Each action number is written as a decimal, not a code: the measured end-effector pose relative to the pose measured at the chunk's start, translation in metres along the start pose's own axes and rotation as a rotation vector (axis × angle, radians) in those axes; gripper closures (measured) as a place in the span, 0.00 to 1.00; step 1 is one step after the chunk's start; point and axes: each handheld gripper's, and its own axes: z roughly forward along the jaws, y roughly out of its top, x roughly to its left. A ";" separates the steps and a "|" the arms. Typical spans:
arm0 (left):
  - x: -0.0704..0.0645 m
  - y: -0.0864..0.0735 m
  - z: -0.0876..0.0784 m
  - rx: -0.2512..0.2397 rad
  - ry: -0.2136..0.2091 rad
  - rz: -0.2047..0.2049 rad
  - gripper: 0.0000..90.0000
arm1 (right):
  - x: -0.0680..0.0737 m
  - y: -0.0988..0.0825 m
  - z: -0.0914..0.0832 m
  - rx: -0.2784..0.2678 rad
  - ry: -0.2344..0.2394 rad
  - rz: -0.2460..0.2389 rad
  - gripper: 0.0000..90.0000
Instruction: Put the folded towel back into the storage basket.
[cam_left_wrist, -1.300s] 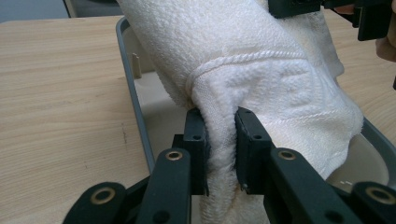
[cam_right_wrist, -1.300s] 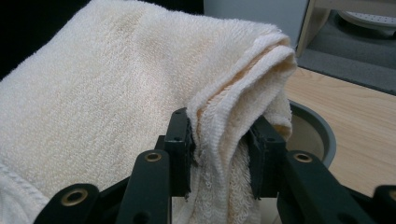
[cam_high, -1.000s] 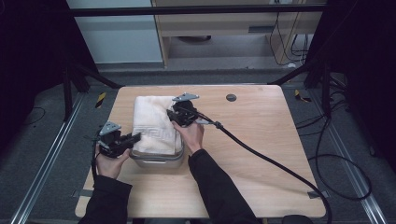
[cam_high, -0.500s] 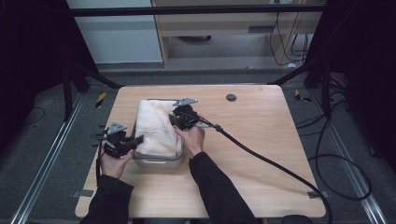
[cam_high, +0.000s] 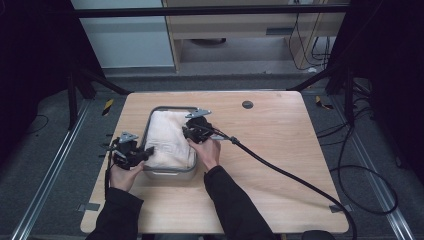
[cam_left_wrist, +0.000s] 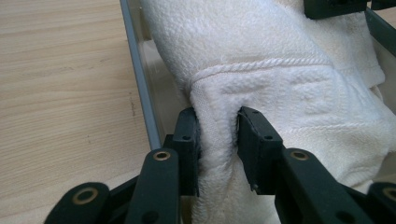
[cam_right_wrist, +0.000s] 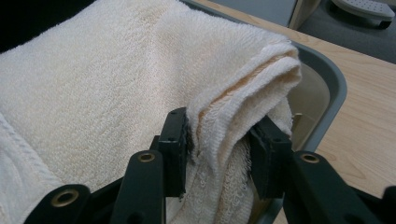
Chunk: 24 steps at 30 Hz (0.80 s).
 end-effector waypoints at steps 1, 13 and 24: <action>0.000 0.000 0.000 -0.002 0.003 0.000 0.75 | 0.000 -0.001 0.001 0.002 -0.002 -0.008 0.68; -0.001 0.003 -0.010 -0.057 0.017 -0.007 0.73 | -0.001 0.002 -0.004 -0.011 -0.025 -0.091 0.57; -0.006 0.005 -0.030 -0.150 -0.014 0.016 0.63 | -0.012 0.012 -0.043 -0.093 0.010 -0.087 0.41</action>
